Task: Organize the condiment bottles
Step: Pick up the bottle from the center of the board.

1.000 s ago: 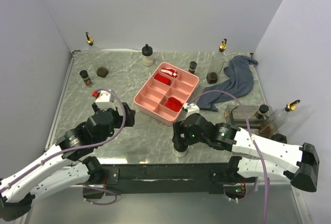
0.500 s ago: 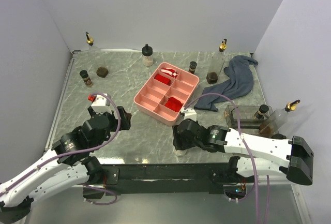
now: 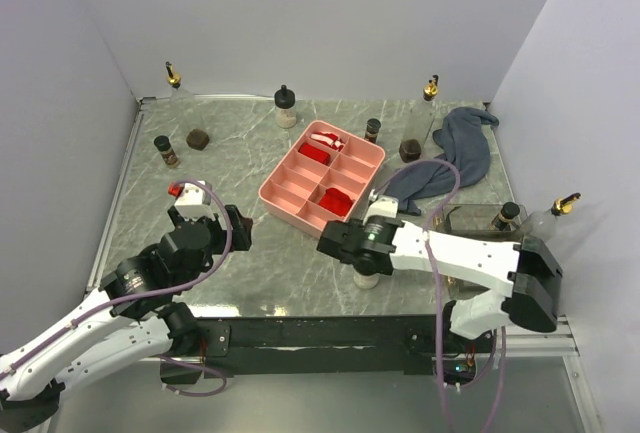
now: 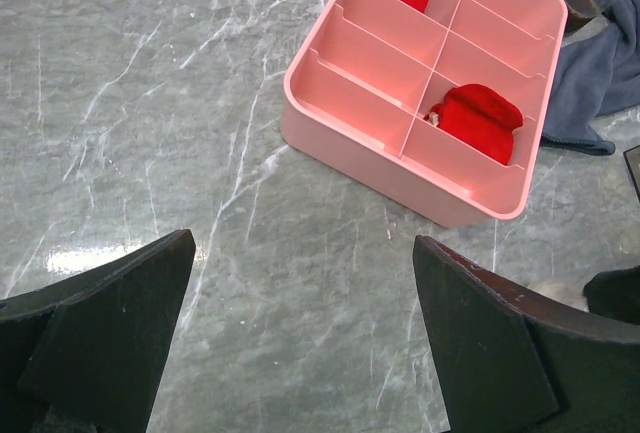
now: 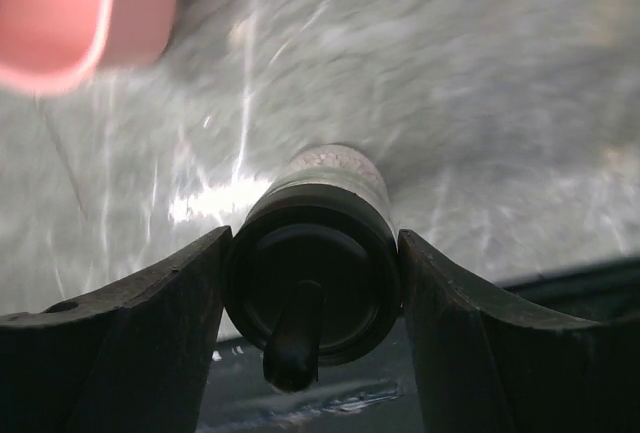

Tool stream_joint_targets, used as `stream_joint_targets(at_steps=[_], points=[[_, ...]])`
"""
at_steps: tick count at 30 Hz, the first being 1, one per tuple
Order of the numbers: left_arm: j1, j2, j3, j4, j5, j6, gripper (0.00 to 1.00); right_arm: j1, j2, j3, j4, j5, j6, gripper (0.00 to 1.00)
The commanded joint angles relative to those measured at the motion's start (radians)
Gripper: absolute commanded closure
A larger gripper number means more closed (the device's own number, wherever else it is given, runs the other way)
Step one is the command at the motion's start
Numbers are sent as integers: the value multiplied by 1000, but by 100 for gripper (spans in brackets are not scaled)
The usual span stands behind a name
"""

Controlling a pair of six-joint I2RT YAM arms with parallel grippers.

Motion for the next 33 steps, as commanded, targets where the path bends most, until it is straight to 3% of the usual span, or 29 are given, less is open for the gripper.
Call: stream_joint_targets(at_steps=[1,5,10,23,33], points=[[1,-4,16,-6,-21,-9,3,-23,42,185,-346,210,326,100],[2,-5,14,-8,-24,-10,3,-133,-4,216,-352,215,345,100],[1,-2,14,-5,-21,-9,3,-373,-116,205,-371,240,354,100],[1,2,16,-9,-20,-10,3,-854,-280,117,-372,267,148,100],[-1,42,22,2,-3,5,3,-1072,-360,-17,-369,298,101,100]])
